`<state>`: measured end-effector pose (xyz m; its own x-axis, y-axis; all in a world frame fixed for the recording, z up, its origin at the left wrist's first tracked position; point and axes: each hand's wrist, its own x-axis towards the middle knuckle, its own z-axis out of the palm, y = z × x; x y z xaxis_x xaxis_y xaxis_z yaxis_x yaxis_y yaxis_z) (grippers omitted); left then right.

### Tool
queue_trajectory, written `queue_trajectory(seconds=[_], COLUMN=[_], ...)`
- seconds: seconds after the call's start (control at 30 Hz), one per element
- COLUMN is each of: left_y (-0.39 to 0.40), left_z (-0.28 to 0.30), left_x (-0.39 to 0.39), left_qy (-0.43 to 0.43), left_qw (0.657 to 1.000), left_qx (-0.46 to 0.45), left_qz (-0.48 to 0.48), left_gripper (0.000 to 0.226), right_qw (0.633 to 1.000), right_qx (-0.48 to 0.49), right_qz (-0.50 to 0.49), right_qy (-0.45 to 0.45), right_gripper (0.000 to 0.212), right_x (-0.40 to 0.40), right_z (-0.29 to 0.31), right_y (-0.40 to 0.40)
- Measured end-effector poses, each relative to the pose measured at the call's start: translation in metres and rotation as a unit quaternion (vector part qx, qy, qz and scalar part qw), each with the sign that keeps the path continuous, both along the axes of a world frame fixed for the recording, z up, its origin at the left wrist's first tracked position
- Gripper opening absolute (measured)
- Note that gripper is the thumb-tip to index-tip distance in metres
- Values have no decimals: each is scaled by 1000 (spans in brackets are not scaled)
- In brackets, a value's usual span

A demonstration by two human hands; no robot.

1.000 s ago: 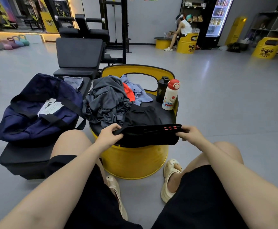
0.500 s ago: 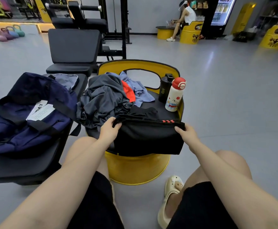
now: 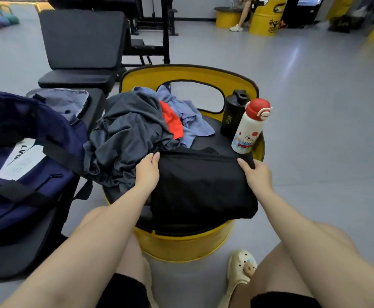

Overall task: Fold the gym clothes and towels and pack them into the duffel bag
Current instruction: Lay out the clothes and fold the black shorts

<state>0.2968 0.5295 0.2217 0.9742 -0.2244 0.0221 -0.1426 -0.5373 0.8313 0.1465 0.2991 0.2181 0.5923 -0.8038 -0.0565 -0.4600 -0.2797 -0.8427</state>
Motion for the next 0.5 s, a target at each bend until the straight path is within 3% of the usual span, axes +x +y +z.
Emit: queue_trajectory(seconds=[0.3, 0.5], left_y=[-27, -43], left_z=[-27, -28], left_x=[41, 56], left_qy=[35, 4], left_qw=[996, 997], left_qx=[82, 43], left_qz=[14, 60], left_gripper=[41, 43], right_qw=[989, 986], right_qx=[-101, -122], right_qz=[-61, -65], right_qy=[90, 95], right_gripper=[43, 50], right_x=[53, 77], right_z=[-19, -20], right_y=[-12, -22])
